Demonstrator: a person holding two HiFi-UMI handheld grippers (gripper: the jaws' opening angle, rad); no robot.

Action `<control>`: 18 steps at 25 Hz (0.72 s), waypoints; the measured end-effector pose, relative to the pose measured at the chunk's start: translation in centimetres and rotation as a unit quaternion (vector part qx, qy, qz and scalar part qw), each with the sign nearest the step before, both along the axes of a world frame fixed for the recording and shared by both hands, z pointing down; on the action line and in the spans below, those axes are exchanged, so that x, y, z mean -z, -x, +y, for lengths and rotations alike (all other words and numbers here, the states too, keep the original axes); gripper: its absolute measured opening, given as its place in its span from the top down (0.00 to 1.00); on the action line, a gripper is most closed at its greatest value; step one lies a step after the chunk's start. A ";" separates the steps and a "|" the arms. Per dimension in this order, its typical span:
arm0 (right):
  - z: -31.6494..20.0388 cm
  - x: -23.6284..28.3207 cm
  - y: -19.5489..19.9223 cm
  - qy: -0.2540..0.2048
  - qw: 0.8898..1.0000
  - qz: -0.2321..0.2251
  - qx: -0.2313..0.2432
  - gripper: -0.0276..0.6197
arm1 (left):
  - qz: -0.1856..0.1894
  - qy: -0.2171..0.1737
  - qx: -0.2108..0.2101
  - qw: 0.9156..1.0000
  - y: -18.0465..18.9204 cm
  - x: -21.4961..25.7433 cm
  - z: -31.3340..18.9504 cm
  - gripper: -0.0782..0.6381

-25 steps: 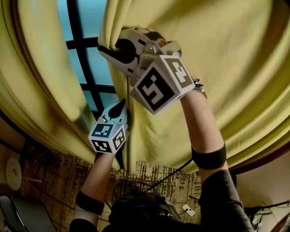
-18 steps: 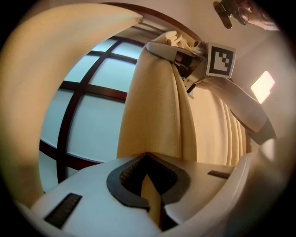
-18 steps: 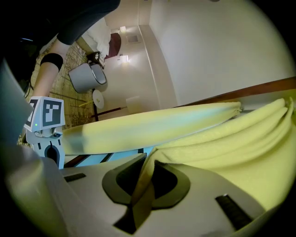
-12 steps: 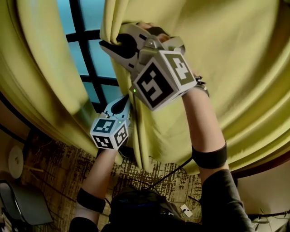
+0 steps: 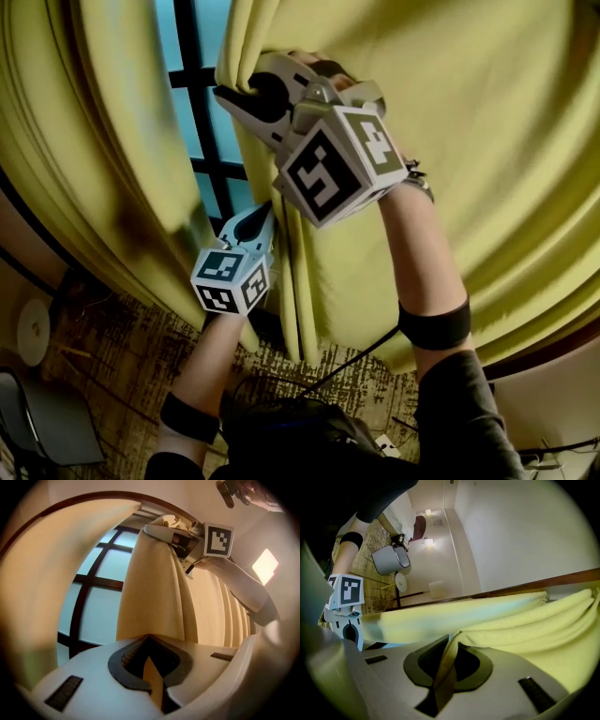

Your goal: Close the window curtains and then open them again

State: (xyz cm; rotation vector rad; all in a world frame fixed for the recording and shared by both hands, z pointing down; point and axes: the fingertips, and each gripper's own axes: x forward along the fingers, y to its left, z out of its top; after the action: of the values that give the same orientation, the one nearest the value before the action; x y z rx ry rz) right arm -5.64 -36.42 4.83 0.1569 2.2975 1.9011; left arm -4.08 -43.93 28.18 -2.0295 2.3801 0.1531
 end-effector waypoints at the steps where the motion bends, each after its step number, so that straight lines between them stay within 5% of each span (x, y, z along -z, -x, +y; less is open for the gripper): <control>1: 0.3 0.2 0.4 0.001 1.000 -0.001 -0.002 0.89 | -0.001 -0.001 -0.001 1.000 0.3 0.2 0.4 0.89; 18: 4.1 0.8 8.5 -0.005 0.998 0.021 -0.059 0.90 | -0.005 -0.004 -0.025 1.000 7.7 1.6 5.8 0.89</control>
State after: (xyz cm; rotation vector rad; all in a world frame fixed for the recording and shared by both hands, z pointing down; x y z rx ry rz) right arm -14.18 -32.35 4.03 0.0629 2.3737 1.9838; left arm -11.79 -38.17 26.59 -2.0826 2.3201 0.1504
